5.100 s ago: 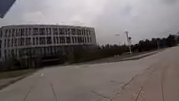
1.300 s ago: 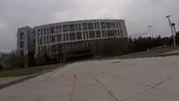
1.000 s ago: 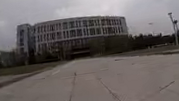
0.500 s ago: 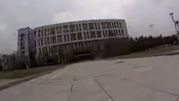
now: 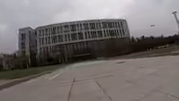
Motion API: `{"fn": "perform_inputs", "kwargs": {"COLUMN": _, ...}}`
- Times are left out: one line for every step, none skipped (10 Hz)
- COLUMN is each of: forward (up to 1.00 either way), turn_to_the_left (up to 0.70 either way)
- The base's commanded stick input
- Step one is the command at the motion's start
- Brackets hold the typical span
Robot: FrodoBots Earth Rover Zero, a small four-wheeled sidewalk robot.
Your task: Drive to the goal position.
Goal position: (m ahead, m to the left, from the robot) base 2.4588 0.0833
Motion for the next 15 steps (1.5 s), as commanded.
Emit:
{"fn": "perform_inputs", "kwargs": {"forward": 0.70, "turn_to_the_left": 0.00}}
{"fn": "perform_inputs", "kwargs": {"forward": 0.70, "turn_to_the_left": 0.00}}
{"fn": "perform_inputs", "kwargs": {"forward": 0.70, "turn_to_the_left": 0.00}}
{"fn": "perform_inputs", "kwargs": {"forward": 0.70, "turn_to_the_left": 0.00}}
{"fn": "perform_inputs", "kwargs": {"forward": 0.70, "turn_to_the_left": 0.00}}
{"fn": "perform_inputs", "kwargs": {"forward": 0.70, "turn_to_the_left": 0.00}}
{"fn": "perform_inputs", "kwargs": {"forward": 0.70, "turn_to_the_left": 0.00}}
{"fn": "perform_inputs", "kwargs": {"forward": 0.70, "turn_to_the_left": 0.00}}
{"fn": "perform_inputs", "kwargs": {"forward": 0.70, "turn_to_the_left": 0.00}}
{"fn": "perform_inputs", "kwargs": {"forward": 0.70, "turn_to_the_left": 0.00}}
{"fn": "perform_inputs", "kwargs": {"forward": 0.70, "turn_to_the_left": 0.00}}
{"fn": "perform_inputs", "kwargs": {"forward": 0.35, "turn_to_the_left": 0.00}}
{"fn": "perform_inputs", "kwargs": {"forward": 0.17, "turn_to_the_left": 0.00}}
{"fn": "perform_inputs", "kwargs": {"forward": 0.07, "turn_to_the_left": 0.00}}
{"fn": "perform_inputs", "kwargs": {"forward": 0.00, "turn_to_the_left": 0.00}}
